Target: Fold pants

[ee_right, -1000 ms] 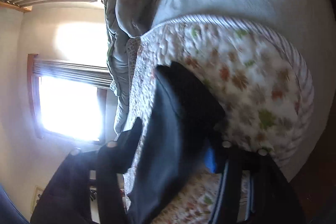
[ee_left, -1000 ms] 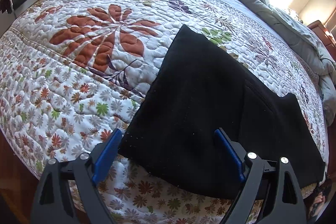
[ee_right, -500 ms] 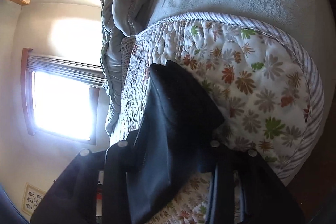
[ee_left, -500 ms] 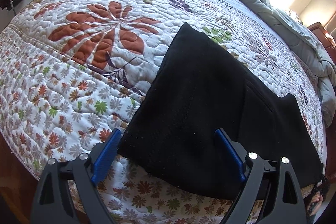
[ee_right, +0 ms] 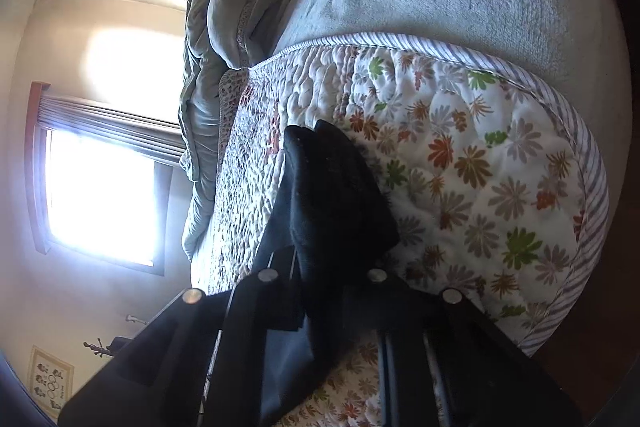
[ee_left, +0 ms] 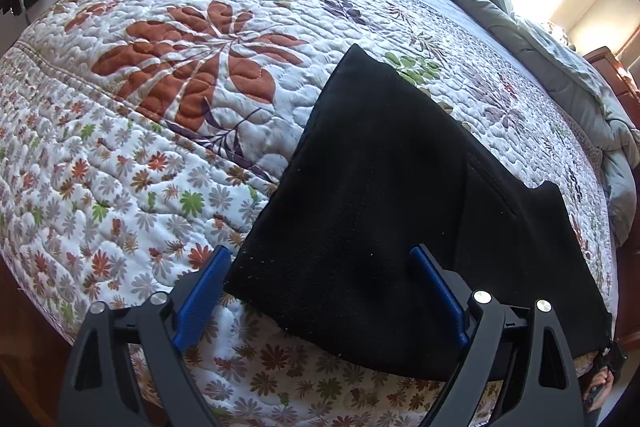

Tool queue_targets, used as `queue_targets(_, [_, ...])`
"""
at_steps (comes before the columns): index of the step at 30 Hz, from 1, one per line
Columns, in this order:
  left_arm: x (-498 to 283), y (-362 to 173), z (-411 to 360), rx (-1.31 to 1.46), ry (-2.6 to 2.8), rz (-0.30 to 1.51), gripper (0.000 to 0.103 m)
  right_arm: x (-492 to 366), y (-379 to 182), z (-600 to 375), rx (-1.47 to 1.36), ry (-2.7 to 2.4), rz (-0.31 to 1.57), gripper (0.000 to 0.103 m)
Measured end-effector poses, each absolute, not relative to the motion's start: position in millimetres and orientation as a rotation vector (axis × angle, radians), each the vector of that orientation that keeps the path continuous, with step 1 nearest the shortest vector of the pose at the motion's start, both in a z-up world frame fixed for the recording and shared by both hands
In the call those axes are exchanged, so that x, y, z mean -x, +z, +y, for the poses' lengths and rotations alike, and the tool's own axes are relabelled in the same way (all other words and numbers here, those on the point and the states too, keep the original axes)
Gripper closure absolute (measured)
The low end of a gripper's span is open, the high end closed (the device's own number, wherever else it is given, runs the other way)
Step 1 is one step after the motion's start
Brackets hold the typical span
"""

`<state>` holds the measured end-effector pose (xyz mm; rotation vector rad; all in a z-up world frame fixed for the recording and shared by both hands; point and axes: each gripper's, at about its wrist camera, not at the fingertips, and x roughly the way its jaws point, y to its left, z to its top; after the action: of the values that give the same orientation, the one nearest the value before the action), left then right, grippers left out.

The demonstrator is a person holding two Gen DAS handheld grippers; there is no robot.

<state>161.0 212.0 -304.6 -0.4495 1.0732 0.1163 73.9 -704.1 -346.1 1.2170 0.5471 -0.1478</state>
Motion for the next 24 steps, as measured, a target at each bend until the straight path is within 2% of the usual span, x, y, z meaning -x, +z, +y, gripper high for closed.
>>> queue_targets(10, [-160, -305, 212, 0.462, 0.117, 1.069, 0.012, -83, -319, -694, -1.152, -0.177, 0.553, 0.093])
queue_targets(24, [-157, -305, 215, 0.488, 0.104, 1.065, 0.012, -98, -255, -661, -0.998, -0.164, 0.539, 0.093])
